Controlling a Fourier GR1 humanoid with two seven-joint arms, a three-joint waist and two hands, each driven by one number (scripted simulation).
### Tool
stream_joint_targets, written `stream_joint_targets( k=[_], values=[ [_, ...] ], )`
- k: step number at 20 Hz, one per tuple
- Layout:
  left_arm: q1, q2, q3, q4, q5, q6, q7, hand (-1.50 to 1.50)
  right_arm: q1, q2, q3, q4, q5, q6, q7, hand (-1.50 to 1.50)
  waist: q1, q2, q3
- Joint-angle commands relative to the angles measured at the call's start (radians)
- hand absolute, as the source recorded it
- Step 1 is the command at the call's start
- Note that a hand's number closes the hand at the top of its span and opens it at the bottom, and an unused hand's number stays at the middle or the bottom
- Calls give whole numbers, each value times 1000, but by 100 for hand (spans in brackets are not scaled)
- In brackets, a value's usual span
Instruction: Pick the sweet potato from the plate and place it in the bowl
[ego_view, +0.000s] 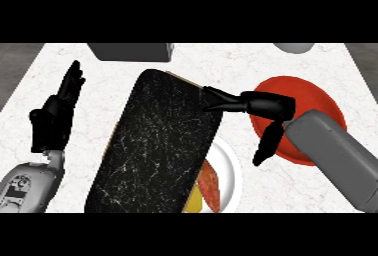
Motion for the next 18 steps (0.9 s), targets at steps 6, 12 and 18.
stream_joint_targets(
  k=[6, 12, 18],
  values=[
    [45, -12, 20, -11, -13, 0, -27, 0, -15, 52, 171, -23, 150, 86, -92, -150, -19, -2, -1],
    [17, -23, 17, -67, -42, 11, 64, 0, -32, 87, 236, -36, 253, 86, 18, -150, -25, -4, -1],
    [33, -49, 25, -45, -66, -8, 39, 0, -15, 182, 231, 49, 390, 39, 62, -150, -28, -4, -1]
  ],
)
